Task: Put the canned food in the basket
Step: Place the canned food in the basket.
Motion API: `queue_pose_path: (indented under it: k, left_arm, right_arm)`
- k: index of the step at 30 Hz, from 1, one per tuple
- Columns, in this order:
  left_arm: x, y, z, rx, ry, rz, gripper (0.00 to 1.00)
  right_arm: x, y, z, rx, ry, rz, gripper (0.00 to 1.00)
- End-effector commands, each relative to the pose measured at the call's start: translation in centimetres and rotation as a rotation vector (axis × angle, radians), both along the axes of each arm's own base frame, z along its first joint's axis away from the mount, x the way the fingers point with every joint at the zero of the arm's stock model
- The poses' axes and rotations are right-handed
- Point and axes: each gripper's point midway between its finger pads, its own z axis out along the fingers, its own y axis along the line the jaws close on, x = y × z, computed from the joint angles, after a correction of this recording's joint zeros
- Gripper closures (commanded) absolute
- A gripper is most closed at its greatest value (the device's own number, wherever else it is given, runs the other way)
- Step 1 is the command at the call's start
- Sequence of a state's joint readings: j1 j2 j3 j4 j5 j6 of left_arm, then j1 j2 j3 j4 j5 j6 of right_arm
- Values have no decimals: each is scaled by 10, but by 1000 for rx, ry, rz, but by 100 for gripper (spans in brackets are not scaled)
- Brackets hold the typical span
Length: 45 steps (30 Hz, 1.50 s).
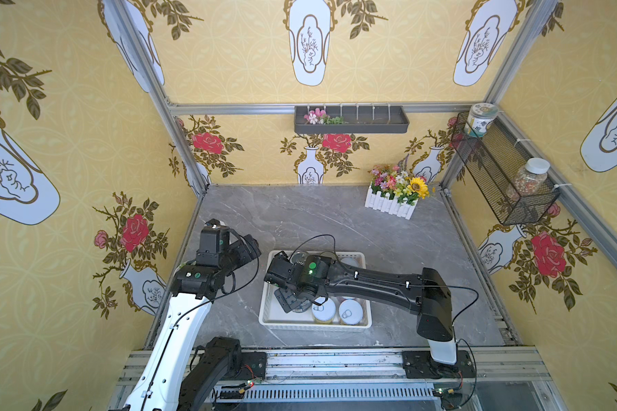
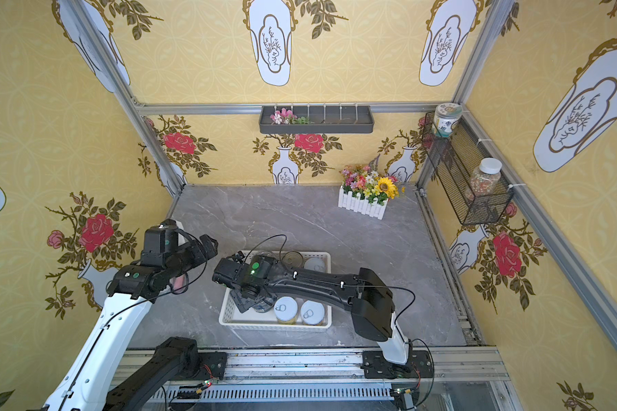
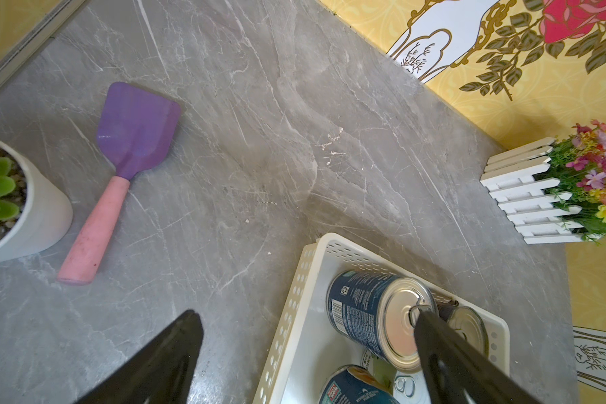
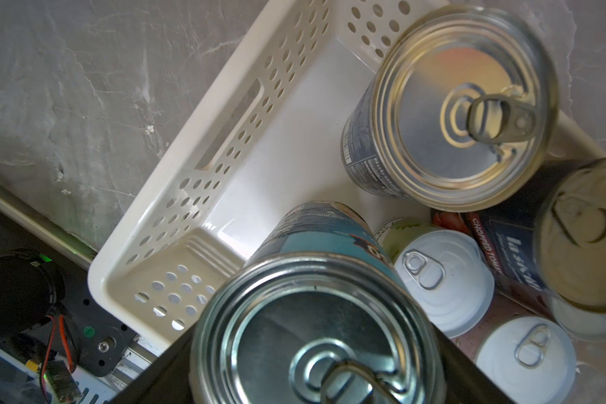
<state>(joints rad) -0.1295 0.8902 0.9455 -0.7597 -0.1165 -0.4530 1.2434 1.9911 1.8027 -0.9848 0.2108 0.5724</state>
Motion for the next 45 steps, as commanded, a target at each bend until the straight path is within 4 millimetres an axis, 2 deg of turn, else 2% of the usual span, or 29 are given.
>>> queue_pose_path:
  k: [1, 15, 23, 30, 32, 39, 42, 45]
  left_arm:
    - [0, 0, -2, 2, 3, 2, 0]
    - [0, -1, -2, 2, 1, -3, 0]
    - [0, -2, -2, 0, 2, -6, 0]
    - [0, -2, -3, 1, 5, -9, 0]
    - [0, -2, -2, 0, 4, -9, 0]
    - [0, -2, -3, 0, 4, -10, 0]
    - [0, -2, -2, 2, 1, -8, 0]
    - [0, -1, -1, 2, -4, -6, 0]
  right_arm:
    - [6, 12, 1, 47, -29, -8, 25]
    - [41, 8, -35, -50, -89, -39, 24]
    - [64, -3, -37, -52, -118, -85, 24]
    - [75, -11, -39, -51, -129, -107, 24]
    - [75, -12, -40, -58, -133, -106, 19]
    - [75, -18, -33, -73, -154, -115, 8]
    - [73, -20, -21, -66, -184, -115, 1]
    - [71, -21, -2, -49, -226, -112, 3]
